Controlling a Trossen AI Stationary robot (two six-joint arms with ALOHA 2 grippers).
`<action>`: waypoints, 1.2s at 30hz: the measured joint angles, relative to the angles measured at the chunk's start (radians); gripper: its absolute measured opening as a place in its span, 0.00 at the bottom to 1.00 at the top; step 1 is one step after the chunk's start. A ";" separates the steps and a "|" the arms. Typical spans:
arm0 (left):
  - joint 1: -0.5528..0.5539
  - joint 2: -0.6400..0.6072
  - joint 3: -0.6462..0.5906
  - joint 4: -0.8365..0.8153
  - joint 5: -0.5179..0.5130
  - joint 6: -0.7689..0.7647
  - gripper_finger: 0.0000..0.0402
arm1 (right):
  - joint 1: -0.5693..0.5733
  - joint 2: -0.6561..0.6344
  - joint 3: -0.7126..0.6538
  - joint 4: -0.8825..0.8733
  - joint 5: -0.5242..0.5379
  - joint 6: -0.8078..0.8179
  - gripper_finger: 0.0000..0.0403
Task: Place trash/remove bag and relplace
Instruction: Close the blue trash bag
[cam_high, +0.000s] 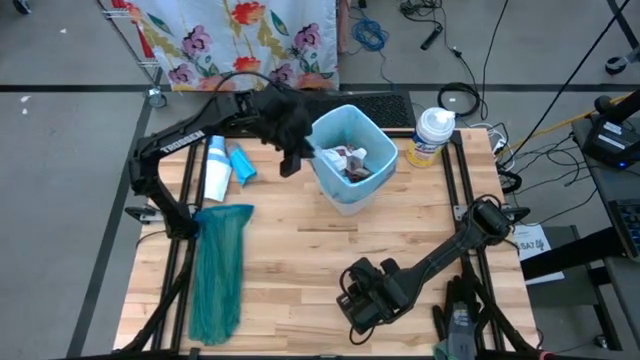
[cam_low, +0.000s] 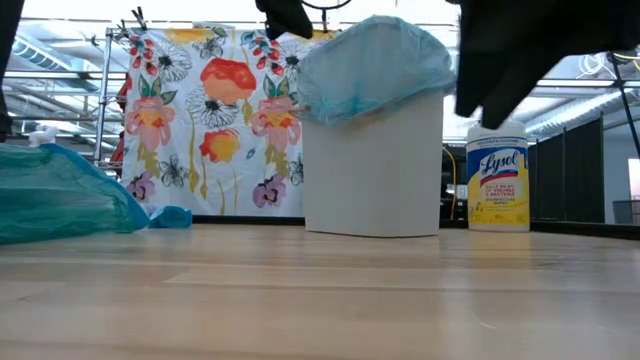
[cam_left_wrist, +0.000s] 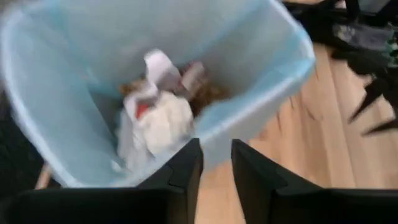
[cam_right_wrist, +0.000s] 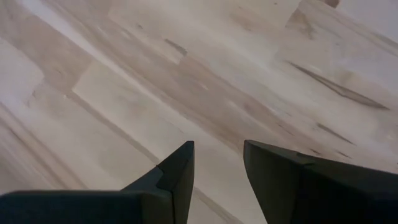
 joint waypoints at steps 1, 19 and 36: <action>-0.005 -0.002 -0.001 -0.022 0.000 -0.006 0.17 | 0.008 0.000 0.000 -0.008 -0.002 0.000 0.32; -0.445 -0.022 -0.044 0.005 -0.277 -0.330 0.00 | 0.231 -0.032 0.000 -0.046 0.018 0.124 0.01; -0.717 -0.029 -0.541 0.419 -0.333 -0.712 0.00 | 0.256 -0.188 -0.053 -0.129 0.189 -0.021 0.00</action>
